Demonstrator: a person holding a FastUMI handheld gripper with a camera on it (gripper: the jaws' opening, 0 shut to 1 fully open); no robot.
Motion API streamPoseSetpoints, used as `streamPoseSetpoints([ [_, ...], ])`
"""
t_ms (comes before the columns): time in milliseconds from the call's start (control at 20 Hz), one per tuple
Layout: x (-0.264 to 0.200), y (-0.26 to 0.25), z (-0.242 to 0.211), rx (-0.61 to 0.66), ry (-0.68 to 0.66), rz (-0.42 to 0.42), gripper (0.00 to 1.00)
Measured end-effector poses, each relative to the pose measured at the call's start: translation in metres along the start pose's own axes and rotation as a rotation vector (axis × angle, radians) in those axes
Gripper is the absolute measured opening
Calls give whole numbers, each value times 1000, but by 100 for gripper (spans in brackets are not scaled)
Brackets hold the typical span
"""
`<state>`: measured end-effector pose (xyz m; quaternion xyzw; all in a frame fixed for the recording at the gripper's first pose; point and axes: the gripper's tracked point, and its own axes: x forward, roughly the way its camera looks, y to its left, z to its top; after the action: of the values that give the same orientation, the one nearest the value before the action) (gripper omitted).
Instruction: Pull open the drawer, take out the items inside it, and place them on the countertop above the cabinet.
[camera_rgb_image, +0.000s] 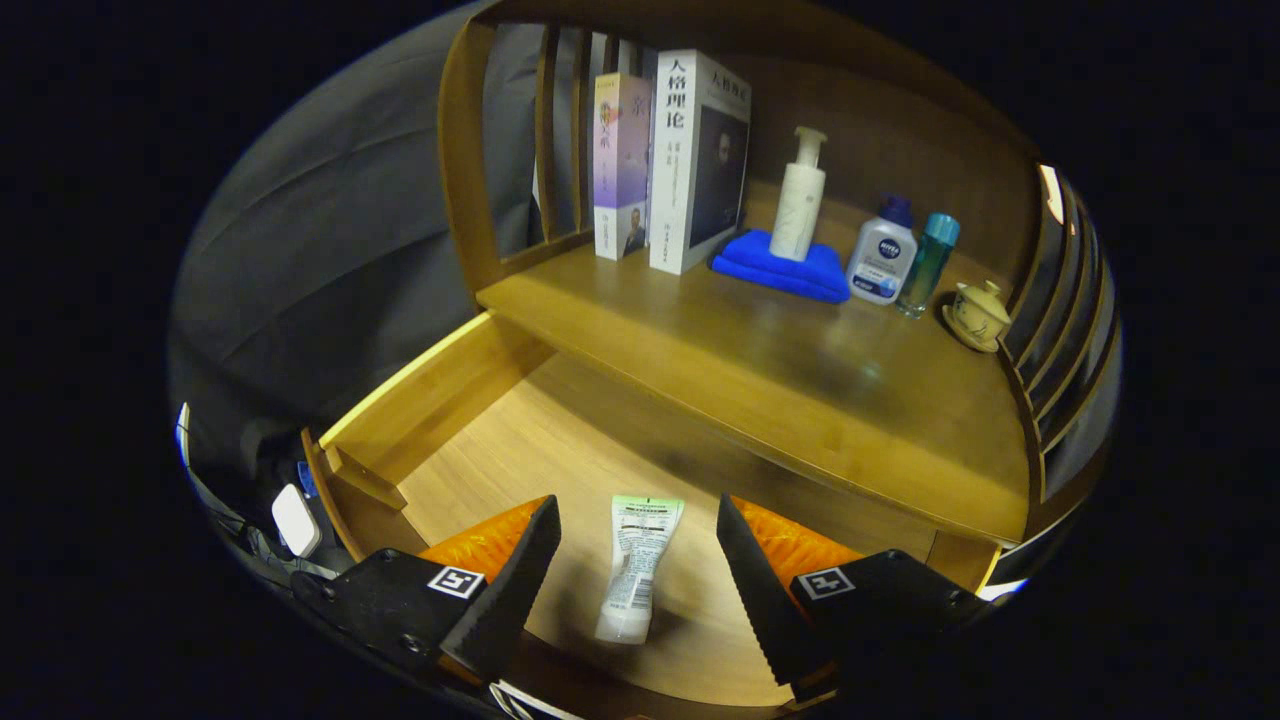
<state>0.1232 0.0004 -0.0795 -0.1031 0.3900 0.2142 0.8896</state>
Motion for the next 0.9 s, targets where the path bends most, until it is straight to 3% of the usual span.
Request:
streamPoseSetpoints([
  [300,33,3,-38,-37,185,19,98],
  [450,41,-3,-47,-8,238,24,91],
  [750,51,-10,-71,-36,328,49,87],
  [800,52,-8,-70,-28,325,60,83],
  [900,57,-7,-69,-17,316,56,60],
])
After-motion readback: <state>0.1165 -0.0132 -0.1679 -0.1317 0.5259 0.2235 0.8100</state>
